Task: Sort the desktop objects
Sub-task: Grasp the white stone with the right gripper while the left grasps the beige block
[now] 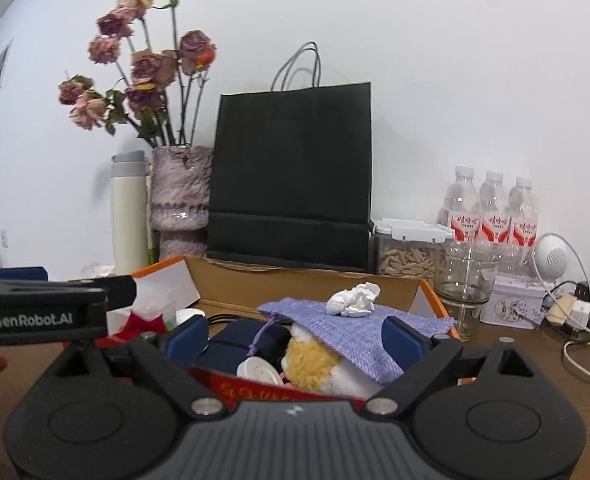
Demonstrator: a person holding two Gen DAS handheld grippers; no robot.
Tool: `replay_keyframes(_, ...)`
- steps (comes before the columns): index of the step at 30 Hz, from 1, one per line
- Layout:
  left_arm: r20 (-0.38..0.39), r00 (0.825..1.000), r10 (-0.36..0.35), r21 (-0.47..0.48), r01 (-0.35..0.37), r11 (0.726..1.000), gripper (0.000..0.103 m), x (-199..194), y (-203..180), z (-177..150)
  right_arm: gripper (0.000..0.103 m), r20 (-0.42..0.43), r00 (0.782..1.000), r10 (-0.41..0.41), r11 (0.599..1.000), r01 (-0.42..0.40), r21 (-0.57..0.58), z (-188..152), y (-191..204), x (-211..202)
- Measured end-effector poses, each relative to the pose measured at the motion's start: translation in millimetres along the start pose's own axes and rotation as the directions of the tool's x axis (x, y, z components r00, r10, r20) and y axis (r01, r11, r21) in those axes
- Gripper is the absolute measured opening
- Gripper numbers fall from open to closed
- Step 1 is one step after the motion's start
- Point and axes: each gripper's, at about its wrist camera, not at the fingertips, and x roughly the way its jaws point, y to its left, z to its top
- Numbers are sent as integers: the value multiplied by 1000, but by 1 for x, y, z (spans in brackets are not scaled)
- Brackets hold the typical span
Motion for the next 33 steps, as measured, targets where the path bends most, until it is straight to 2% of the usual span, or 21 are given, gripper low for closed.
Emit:
replay_keyframes(5,-15,1000,20,0,-20,1000,103,-13,8,-4,93,-6,1000,4,1000,-4,-15,-4,1,-18)
replay_keyframes(10,-106,994,20,21,-18,1000,103,-19,13,-11,93,-39,999,13,999,-15,-48,-11,6,-33)
replay_keyframes(15,-222,974,53,87,-35,996,103,-19,15,-24,93,-116,992,47,996,-56,-73,-17,16,-38)
replay_keyframes(19,-286,956,69,76,-49,996,103,-19,29,-30,91,-227,970,86,990,-108,-86,-21,29,-28)
replay_keyframes(22,-326,944,58,53,-43,998,103,-18,40,-33,84,-285,956,76,991,-104,-85,-24,39,-18)
replay_keyframes(25,-352,934,61,51,-46,998,103,-16,46,-36,78,-342,937,66,996,-83,-37,-25,43,-4)
replay_keyframes(27,-367,928,57,33,-49,998,103,-16,50,-37,65,-371,927,64,997,-71,-6,-26,45,4)
replay_keyframes(29,-383,923,42,16,-39,999,103,-14,51,-38,58,-393,917,62,998,-59,19,-27,45,12)
replay_keyframes(33,-399,917,23,12,-20,1000,103,-13,50,-40,56,-405,911,77,997,-65,44,-27,47,19)
